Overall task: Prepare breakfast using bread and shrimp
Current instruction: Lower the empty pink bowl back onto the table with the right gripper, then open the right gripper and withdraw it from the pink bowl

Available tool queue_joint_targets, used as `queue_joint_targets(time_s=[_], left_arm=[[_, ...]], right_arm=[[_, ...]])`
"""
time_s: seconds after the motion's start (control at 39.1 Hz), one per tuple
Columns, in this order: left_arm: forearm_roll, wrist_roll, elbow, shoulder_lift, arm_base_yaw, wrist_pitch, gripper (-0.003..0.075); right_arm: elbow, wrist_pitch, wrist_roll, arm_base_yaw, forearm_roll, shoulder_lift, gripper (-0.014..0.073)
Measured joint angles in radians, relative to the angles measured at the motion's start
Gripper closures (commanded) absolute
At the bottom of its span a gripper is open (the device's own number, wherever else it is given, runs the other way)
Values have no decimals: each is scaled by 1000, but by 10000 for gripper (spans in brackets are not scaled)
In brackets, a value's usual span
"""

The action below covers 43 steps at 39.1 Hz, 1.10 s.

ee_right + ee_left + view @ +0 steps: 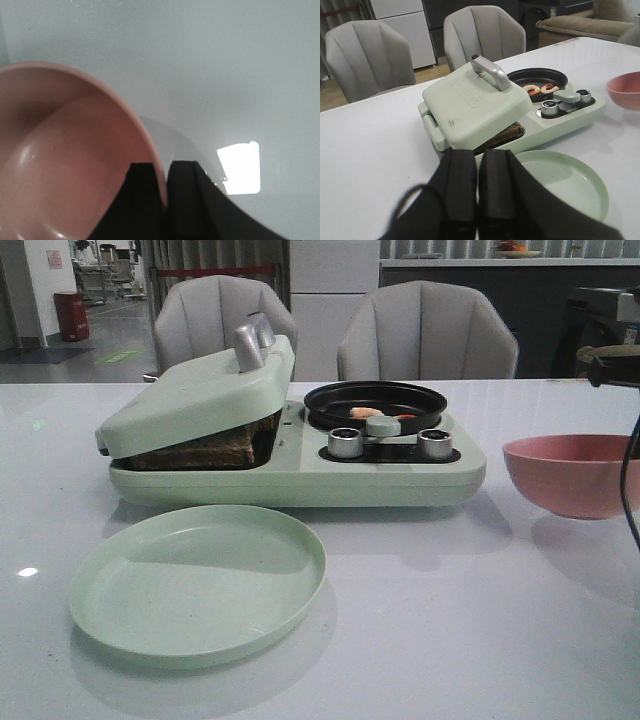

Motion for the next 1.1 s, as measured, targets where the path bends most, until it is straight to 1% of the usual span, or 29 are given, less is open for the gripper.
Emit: queue_joint_targets(time_s=[0.15, 0.2, 0.28, 0.43, 0.49, 0.56, 0.74, 0.9, 1.1], left_arm=[[0, 0, 0, 0, 0, 0, 606], [0, 0, 0, 0, 0, 0, 606], [0, 0, 0, 0, 0, 0, 606], [0, 0, 0, 0, 0, 0, 606], [0, 0, 0, 0, 0, 0, 606], [0, 0, 0, 0, 0, 0, 606], [0, 0, 0, 0, 0, 0, 606], [0, 0, 0, 0, 0, 0, 606], [0, 0, 0, 0, 0, 0, 606]], right_arm=[[0, -20, -31, 0, 0, 7, 446], [0, -25, -38, 0, 0, 7, 426], [0, -26, -44, 0, -8, 8, 373], [0, -26, -44, 0, -40, 8, 185], [0, -26, -44, 0, -45, 8, 134], [0, -20, -46, 0, -51, 8, 94], [-2, -14, -48, 0, -64, -3, 93], [-2, -31, -93, 11, -64, -85, 93], [-2, -61, -131, 100, -29, -264, 93]])
